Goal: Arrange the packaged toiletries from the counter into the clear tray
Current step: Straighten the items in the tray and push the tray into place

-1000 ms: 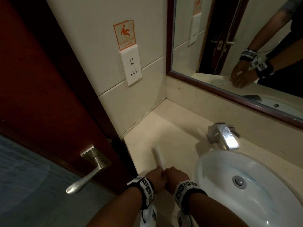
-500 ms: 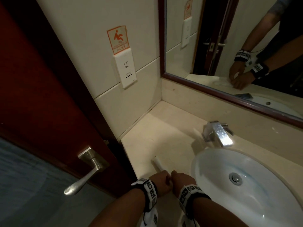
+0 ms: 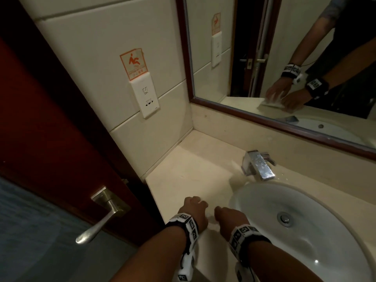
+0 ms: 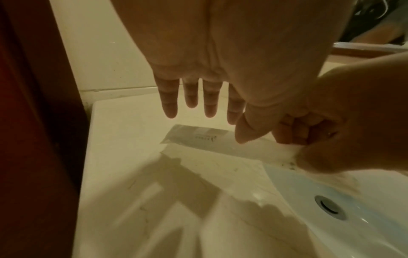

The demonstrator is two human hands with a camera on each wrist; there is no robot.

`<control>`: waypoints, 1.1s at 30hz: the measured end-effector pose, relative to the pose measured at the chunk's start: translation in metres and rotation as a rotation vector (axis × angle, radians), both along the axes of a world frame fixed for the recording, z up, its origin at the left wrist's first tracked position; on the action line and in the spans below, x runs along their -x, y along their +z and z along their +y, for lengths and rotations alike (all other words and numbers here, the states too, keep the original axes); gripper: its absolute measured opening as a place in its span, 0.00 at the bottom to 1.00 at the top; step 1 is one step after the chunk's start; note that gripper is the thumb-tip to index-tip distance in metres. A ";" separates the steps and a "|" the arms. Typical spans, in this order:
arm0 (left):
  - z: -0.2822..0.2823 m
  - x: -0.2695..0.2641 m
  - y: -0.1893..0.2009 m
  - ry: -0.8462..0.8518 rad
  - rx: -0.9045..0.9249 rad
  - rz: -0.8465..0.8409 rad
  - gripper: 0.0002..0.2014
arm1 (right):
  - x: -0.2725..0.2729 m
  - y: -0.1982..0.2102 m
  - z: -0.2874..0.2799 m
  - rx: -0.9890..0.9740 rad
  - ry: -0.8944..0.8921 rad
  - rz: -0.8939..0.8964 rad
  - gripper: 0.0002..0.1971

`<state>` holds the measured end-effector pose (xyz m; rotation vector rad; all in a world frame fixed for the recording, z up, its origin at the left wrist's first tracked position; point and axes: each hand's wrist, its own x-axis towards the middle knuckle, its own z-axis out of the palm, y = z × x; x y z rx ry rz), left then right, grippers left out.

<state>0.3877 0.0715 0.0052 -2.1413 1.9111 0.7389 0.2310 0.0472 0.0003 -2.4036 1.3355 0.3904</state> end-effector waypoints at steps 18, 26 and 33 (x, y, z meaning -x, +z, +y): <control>-0.018 0.186 0.038 -0.334 -0.018 -0.118 0.21 | 0.205 0.048 0.012 0.166 -0.190 -0.015 0.14; -0.015 0.279 0.061 -0.480 0.027 -0.081 0.18 | 0.294 0.056 0.030 0.197 -0.367 0.043 0.16; -0.002 0.351 0.054 -0.566 0.001 -0.024 0.20 | 0.365 0.048 0.064 0.181 -0.476 0.060 0.15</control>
